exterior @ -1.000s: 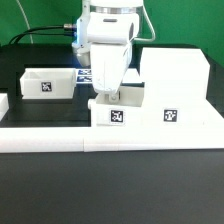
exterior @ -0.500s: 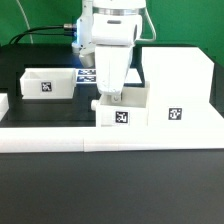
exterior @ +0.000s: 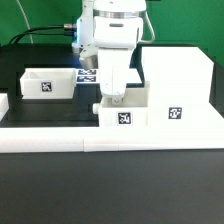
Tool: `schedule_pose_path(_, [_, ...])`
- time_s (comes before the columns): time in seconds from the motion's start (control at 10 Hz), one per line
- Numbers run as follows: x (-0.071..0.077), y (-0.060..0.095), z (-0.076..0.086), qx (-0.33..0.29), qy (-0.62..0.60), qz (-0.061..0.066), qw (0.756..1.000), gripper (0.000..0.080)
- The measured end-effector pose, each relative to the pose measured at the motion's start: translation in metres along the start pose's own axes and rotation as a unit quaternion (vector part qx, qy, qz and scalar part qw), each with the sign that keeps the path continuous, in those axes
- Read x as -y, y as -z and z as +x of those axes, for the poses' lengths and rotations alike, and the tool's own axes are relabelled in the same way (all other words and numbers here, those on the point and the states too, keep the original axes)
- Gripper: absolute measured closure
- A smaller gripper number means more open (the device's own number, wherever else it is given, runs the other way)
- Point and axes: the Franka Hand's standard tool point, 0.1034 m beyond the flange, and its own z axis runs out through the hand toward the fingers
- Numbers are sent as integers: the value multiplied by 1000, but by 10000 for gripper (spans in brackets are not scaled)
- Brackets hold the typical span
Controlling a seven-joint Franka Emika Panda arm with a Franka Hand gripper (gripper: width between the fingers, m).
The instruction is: Assemble drawer
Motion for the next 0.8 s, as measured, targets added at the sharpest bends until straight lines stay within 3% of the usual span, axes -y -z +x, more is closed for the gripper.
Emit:
schedule_pose_path(0.3, [-1,0,-8,0,-2,-1,1000,753])
schedule_pose_path(0.8, [0,0,-2,0,4,-1,1000,753])
